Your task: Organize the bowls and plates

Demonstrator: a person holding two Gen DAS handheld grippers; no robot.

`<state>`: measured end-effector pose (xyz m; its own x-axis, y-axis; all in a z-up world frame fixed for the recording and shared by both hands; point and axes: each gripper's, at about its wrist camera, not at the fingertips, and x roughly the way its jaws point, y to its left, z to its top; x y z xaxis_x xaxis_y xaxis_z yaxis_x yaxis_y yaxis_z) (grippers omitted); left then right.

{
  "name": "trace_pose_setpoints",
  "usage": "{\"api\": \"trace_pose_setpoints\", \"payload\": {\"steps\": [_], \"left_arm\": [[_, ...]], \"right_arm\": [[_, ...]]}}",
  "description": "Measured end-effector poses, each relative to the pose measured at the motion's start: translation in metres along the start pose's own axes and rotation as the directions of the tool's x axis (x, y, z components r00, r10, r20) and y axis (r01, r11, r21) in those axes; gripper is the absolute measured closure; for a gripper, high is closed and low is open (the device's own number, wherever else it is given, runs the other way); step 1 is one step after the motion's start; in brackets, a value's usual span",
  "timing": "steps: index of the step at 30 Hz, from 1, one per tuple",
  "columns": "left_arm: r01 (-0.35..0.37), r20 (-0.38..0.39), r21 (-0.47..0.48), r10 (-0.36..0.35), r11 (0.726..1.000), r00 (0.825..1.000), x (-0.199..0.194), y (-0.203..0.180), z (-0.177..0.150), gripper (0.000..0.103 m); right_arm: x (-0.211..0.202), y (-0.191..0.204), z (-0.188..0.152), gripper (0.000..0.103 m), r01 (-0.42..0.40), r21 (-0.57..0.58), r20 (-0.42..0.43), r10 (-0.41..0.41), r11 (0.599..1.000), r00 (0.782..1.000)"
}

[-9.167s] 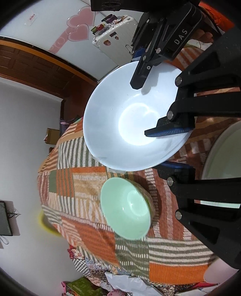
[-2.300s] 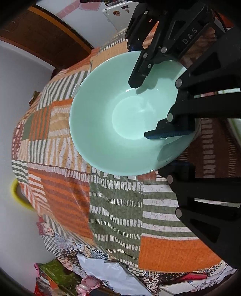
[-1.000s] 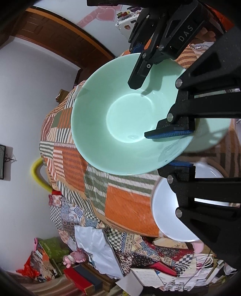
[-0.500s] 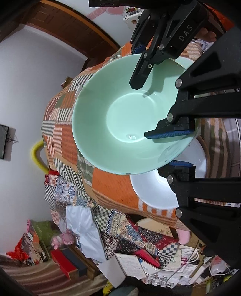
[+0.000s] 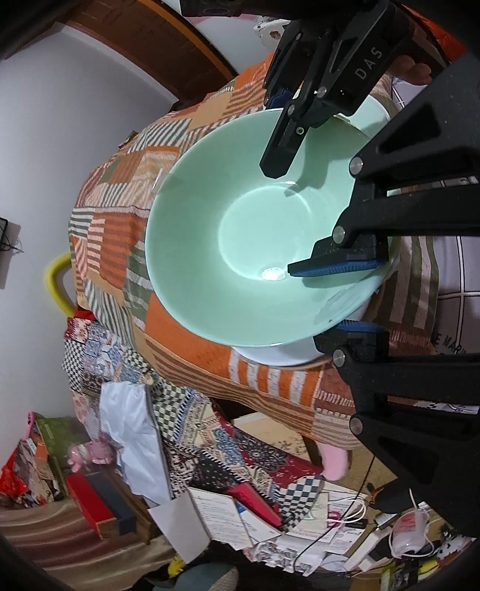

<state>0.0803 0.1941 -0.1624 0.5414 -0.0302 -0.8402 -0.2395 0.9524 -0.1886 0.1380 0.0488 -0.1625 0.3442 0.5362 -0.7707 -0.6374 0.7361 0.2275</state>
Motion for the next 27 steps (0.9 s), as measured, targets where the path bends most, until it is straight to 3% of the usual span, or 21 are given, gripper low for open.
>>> {"api": "trace_pose_setpoints", "payload": {"steps": [17, 27], "left_arm": [[-0.011, -0.057, -0.034, 0.009, 0.999, 0.998, 0.027, 0.019, -0.005, 0.082], [-0.038, -0.066, 0.011, 0.039, 0.999, 0.997, 0.034, 0.012, -0.006, 0.082]], "right_arm": [[0.031, 0.002, -0.007, 0.08, -0.022, 0.021, -0.08, 0.023, 1.0, 0.996], [0.029, -0.004, -0.006, 0.08, -0.026, 0.028, -0.1, 0.029, 0.999, 0.995]]}}
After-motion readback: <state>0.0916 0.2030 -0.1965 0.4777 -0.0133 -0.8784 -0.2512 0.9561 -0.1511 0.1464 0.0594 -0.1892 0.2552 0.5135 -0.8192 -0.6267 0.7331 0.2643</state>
